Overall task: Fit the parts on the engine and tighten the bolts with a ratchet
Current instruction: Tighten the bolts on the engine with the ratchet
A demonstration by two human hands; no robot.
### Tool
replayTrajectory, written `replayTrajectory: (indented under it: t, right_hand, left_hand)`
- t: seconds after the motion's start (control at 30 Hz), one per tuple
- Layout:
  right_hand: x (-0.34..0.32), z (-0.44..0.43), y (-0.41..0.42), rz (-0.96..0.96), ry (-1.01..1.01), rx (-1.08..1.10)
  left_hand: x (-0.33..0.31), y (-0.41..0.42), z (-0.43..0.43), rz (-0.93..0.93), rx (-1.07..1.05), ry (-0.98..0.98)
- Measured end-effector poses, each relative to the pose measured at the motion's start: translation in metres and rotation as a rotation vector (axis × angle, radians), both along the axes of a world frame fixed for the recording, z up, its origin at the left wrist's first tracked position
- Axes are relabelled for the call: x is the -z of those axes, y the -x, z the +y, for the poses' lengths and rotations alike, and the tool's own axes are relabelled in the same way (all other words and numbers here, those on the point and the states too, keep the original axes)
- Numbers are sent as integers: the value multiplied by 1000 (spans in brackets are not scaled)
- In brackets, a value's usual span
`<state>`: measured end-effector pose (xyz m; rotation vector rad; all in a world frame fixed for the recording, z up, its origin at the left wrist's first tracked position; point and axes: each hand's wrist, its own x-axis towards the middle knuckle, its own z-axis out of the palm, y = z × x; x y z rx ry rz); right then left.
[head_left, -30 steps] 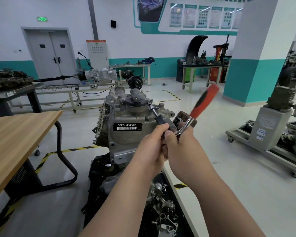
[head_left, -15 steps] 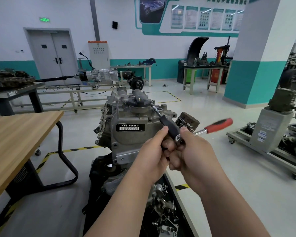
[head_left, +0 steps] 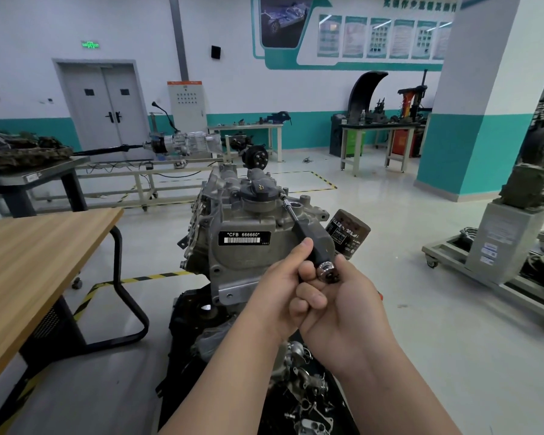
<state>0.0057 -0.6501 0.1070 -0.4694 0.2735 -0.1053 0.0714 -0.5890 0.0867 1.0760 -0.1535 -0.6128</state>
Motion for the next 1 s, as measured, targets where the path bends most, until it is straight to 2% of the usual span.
replayTrajectory:
  t: [0.1,0.23,0.33,0.43,0.57,0.67,0.8,0.83,0.87,0.93,1.0]
  right_hand:
    - [-3,-1,1,15,-13,-6]
    - [-5,-1,1,28,96,10]
    - [-3,-3,0,25,237,-2]
    - [2,-5,-1,25,471,42]
    - [2,-9,-1,100,1036,134]
    - [-2,-14,-2,70,1433,175]
    - [-9,-11,3,201,2136,225]
    - [-11,-10,4,221,2255,241]
    - [-11,-9,4,229,2308,245]
    - [-10,-10,2,203,2268,218]
    - [-9,-12,0,143,2032,173]
  left_hand:
    - [-2,0,-2,30,-16,-4]
    - [1,1,-4,10,26,-13]
    - [2,1,-4,-9,25,-23]
    - [4,-1,-5,-16,-20,-22]
    - [6,-3,-7,-2,-4,-8]
    - [2,-3,-9,0,-46,45]
    - [3,-6,-8,3,-7,56]
    - [4,-8,-8,5,11,61]
    - [3,-7,-8,27,20,60]
    - [3,-5,-7,35,11,47]
    - [0,-2,-8,27,-3,56]
